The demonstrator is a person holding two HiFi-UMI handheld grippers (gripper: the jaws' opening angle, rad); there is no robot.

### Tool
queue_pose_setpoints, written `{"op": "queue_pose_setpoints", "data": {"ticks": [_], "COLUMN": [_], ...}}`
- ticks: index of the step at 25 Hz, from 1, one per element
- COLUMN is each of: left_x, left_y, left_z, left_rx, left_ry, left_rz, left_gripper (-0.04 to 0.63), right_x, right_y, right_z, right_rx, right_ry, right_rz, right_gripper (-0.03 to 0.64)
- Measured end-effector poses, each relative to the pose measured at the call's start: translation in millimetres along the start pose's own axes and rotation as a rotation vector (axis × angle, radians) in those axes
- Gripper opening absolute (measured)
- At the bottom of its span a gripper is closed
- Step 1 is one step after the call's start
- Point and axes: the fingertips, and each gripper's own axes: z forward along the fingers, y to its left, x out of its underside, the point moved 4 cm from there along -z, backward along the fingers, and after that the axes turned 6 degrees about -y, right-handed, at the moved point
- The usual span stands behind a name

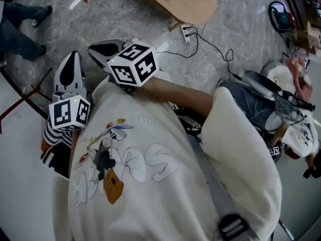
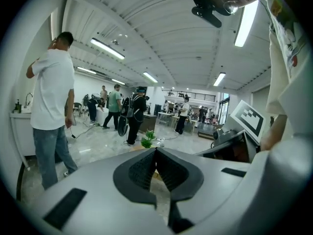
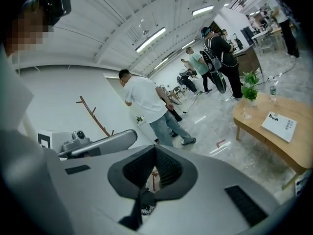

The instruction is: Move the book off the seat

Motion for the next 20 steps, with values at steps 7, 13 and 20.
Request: {"op": "queue_pose_setpoints", "data": {"ticks": [7,13,20], "left_x": [1,-1,0], "left_y": [5,9,3], "left_z": [-7,-7,-34], "left_rx": [0.017,0.022,0.041], "left_ry": [-0.006,-0.005,-0.009], "left_rz": [0.001,-0.018,-0.011], "left_gripper": [0.008,0.009,0.009], "right_x": [2,4,19], "right_y": [2,5,30], "right_z": [-2,2,-6], "right_rx": [0.028,0.024,0.012], "right_ry": [-0.021,0.000,-0.004], "right_rz": [0.014,0.045,0.038], "right_gripper": [0.006,0.006,0.006]}}
